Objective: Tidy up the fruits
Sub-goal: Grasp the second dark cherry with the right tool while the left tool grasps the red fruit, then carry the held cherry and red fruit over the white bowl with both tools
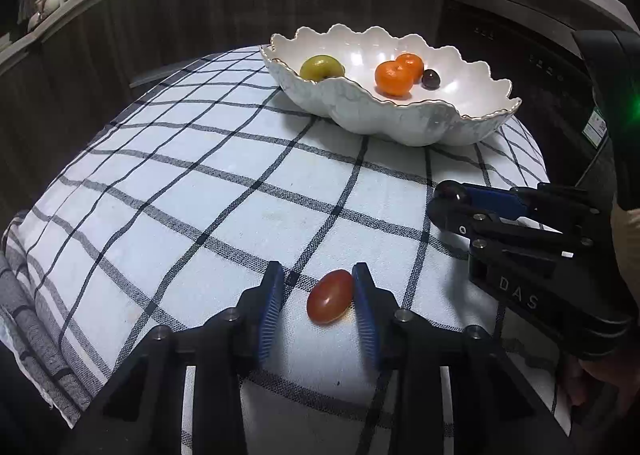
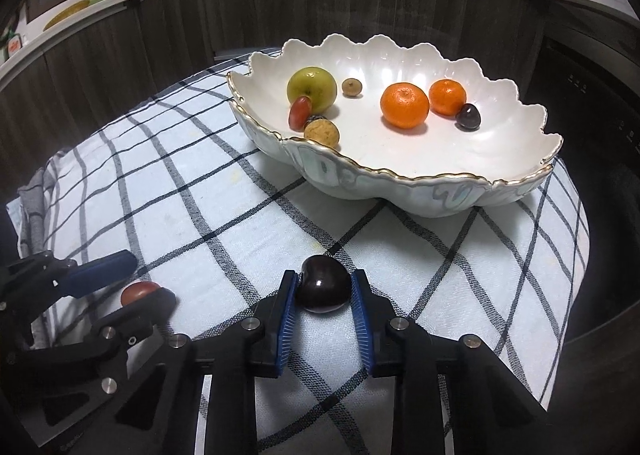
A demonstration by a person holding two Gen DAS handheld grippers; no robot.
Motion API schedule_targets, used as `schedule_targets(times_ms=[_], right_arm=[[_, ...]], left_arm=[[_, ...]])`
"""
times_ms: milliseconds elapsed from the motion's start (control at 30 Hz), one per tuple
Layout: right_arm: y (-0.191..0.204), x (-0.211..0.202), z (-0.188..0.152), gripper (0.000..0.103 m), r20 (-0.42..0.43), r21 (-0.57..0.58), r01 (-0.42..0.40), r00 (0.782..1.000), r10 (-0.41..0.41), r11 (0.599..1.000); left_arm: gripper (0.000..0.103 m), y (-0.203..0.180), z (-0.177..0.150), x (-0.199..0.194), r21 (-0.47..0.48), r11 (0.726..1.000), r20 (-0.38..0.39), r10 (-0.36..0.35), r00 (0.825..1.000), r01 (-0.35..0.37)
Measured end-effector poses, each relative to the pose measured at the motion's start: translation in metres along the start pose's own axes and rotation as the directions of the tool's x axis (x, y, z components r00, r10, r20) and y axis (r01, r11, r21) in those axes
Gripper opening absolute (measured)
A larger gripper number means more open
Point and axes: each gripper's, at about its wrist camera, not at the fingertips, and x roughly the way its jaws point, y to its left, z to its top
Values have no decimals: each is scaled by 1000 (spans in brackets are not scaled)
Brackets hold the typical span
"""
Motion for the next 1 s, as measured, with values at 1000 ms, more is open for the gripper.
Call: schedule_targets(times_ms=[1000], right_arm=[[5,-22,1,27,10,67,50,999,-50,997]], left_arm=[[21,8,12,-7,66,996,-7,-59,998,60]])
